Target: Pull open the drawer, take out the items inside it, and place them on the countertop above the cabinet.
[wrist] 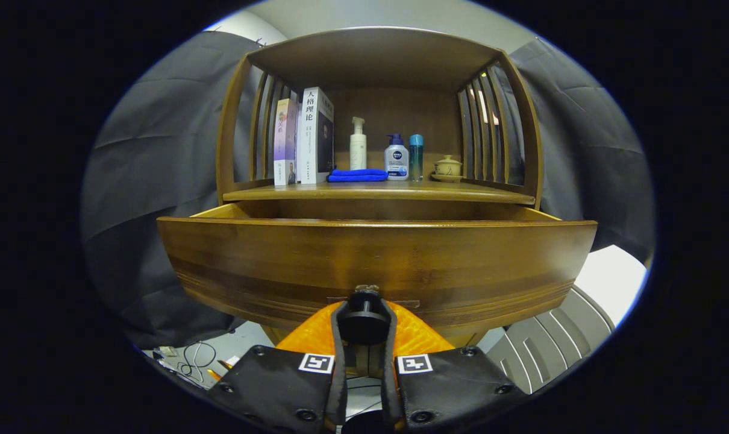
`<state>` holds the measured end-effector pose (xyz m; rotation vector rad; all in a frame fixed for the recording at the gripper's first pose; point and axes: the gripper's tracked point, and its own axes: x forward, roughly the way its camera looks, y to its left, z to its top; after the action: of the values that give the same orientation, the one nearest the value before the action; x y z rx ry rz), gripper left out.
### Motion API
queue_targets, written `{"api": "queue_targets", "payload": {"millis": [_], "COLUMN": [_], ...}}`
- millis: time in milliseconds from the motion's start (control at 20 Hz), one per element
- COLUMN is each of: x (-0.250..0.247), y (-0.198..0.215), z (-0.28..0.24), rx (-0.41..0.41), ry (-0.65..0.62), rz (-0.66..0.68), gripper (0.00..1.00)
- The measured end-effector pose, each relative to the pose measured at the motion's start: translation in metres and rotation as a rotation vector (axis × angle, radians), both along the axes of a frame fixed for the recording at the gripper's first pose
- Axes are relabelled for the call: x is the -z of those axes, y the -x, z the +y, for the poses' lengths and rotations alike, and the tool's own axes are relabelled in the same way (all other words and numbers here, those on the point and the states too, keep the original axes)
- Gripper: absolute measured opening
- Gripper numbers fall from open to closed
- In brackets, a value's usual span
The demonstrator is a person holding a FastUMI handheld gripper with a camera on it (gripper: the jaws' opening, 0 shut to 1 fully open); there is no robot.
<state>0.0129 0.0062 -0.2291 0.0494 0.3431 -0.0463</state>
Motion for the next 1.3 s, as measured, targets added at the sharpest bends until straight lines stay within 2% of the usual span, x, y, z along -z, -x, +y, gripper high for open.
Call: {"api": "queue_targets", "payload": {"millis": [350,1150,1200,1300], "x": [0.003,0.005,0.005,0.005], "y": [0.032,0.066,0.066,0.066], "z": [0.002,0.011,0.011,0.013], "rx": [-0.026,-0.058,-0.054,-0.058], "ry": [-0.005,0.020,0.020,0.018], "rz": [0.003,-0.014,-0.013,-0.012], "gripper": [0.24,0.24,0.27,0.40]}}
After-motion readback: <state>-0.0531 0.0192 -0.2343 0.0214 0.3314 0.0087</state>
